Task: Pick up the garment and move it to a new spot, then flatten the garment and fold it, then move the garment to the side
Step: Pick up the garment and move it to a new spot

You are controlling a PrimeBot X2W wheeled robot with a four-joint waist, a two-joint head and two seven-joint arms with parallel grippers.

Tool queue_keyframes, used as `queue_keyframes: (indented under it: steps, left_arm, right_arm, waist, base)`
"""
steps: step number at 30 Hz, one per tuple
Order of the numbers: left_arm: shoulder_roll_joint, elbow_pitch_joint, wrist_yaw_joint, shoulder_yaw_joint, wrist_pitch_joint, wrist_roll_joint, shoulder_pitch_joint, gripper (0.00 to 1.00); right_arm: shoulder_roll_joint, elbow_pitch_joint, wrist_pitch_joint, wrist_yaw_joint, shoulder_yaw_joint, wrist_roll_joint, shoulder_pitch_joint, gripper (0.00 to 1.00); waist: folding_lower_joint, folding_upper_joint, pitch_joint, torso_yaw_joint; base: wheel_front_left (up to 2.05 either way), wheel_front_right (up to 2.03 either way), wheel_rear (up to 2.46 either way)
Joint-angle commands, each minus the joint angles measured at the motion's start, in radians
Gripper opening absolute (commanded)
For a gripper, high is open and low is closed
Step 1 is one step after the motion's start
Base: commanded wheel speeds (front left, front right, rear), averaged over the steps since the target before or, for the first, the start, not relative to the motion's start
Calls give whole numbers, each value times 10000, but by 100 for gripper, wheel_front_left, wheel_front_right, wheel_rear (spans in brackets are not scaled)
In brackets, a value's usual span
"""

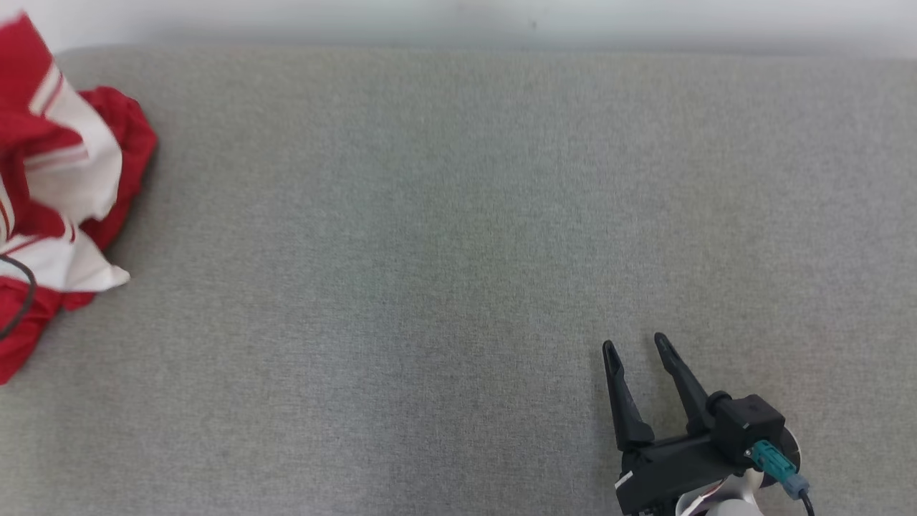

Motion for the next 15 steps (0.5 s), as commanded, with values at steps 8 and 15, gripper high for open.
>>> queue_keyframes:
  steps: [8, 15]
  left_arm:
    - [211, -1985, -1, -124, 731, -175, -254, 0]
    - [-789, -3769, -174, -429, 1207, -1036, -427, 0]
  right_arm:
    - [14, 889, -387, 34, 88, 397, 37, 100]
    - [16, 1137, -506, 34, 140, 527, 26, 100]
  waist:
    - [0, 1, -1455, -98]
    - [0, 1, -1888, -831]
  base:
    - [0, 0, 0]
    - [0, 0, 0]
